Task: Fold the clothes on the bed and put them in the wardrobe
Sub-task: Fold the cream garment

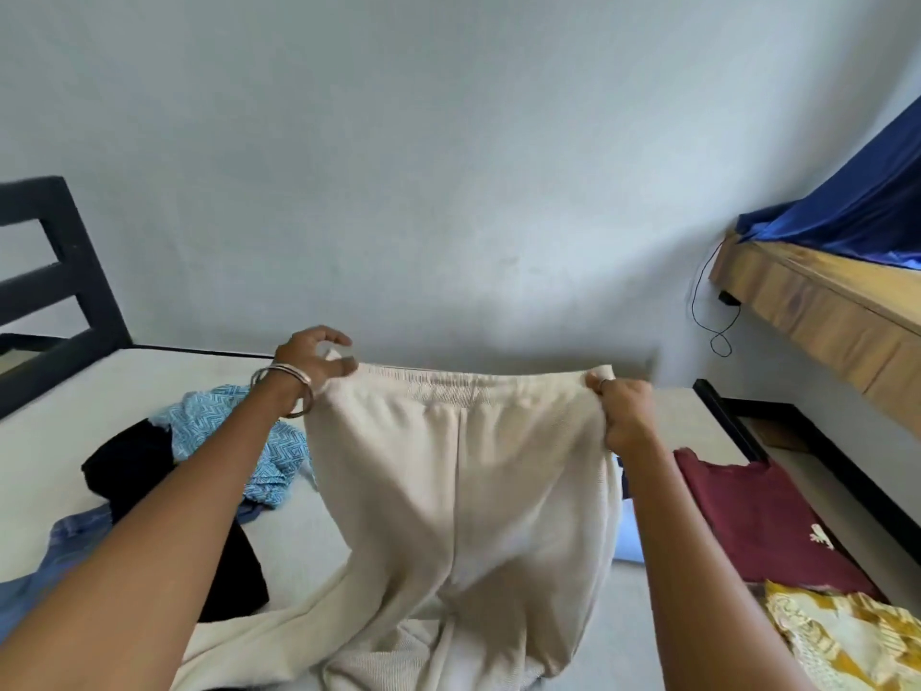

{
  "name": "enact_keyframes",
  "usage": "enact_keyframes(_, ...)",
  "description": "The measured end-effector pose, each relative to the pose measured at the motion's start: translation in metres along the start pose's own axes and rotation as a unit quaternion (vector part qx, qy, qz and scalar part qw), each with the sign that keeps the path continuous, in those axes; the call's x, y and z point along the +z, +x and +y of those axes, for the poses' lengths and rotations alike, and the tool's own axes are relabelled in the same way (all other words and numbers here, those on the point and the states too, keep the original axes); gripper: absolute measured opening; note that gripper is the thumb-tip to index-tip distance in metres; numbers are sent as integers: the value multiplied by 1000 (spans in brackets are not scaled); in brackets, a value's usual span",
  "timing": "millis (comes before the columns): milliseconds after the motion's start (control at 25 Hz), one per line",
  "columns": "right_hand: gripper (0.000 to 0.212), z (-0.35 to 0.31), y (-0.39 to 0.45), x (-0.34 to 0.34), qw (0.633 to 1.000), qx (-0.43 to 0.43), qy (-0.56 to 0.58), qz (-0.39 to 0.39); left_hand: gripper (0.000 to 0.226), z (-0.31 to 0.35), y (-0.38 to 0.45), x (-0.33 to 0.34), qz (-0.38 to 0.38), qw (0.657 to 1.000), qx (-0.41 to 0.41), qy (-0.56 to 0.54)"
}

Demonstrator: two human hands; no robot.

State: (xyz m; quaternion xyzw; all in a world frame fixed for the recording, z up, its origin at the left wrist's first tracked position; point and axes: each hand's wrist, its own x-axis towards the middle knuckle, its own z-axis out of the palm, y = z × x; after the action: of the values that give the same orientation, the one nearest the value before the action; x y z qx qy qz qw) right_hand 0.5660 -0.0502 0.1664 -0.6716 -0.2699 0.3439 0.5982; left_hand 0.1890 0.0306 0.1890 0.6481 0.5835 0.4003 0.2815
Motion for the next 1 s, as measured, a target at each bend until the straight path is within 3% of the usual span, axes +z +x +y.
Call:
enact_keyframes(40, 30, 7, -6, 13, 997, 2, -62, 40, 28, -5, 1, 10, 21, 998, -45, 42)
enact_keyframes(120, 31, 17, -26, 41, 988, -50, -142, 44, 31, -2, -6, 35, 47, 992, -103, 48)
enact_keyframes(280, 21, 12, -65, 95, 965, -167, -197, -52, 44, 41, -27, 83, 28, 994, -106, -19)
enact_keyframes(360, 20, 5, -77, 114, 959, -191, -191, -90, 31, 65, -32, 98, 1, 994, -106, -36)
enact_keyframes(520, 26, -6, -78, 113, 962, -182, -150, -136, 17, 92, -34, 91, -150, 970, -98, -166)
enact_keyframes(600, 23, -14, -75, 103, 960, -193, -142, -147, 32, 96, -36, 78, -231, 937, -88, -246)
enact_keyframes(680, 23, -25, -73, 97, 954, -217, -142, -153, 37, 102, -36, 69, -241, 933, -51, -262)
enact_keyframes(800, 28, -50, -68, 91, 948, -260, -100, -154, 22, 116, -22, 66, -85, 984, 99, -120)
enact_keyframes(880, 32, -72, -64, 87, 935, -294, -74, -182, 56, 130, -7, 60, -11, 969, 245, 4)
enact_keyframes(920, 37, -87, -66, 84, 924, -319, -59, -200, 68, 141, 2, 53, -48, 956, 289, 19)
enact_keyframes(1000, 51, -119, -69, 75, 908, -353, 5, -227, 62, 173, 11, 38, -152, 945, 291, 7)
